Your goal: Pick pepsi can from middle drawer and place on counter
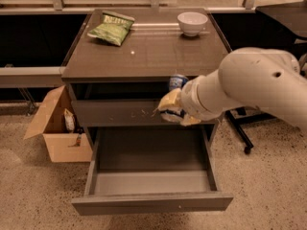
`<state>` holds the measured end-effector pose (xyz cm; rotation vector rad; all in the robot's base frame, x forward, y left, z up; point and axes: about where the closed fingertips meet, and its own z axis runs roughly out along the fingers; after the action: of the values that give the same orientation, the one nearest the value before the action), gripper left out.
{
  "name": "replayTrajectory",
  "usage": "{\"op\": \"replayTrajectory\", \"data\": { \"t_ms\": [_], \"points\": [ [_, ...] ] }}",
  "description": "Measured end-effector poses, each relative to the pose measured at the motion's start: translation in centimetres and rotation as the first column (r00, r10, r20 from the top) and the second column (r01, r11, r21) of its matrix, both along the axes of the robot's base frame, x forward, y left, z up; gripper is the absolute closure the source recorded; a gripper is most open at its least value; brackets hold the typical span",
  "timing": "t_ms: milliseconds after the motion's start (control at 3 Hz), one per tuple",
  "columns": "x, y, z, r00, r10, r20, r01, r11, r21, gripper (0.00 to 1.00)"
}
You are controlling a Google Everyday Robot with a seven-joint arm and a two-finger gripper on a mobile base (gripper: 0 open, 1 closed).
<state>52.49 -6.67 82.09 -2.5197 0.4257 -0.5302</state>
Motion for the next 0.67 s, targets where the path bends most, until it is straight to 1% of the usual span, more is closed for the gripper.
{"op": "replayTrajectory", "data": {
  "t_ms": [333,667],
  "points": [
    [1.2,-0.1,5.6,0.9942,0.018,0.106,-0.027,0.996,0.088,1.0],
    [3.4,-0.6,9.8,0.9851,-0.01,0.172,-0.02,0.985,0.171,1.0]
  ]
}}
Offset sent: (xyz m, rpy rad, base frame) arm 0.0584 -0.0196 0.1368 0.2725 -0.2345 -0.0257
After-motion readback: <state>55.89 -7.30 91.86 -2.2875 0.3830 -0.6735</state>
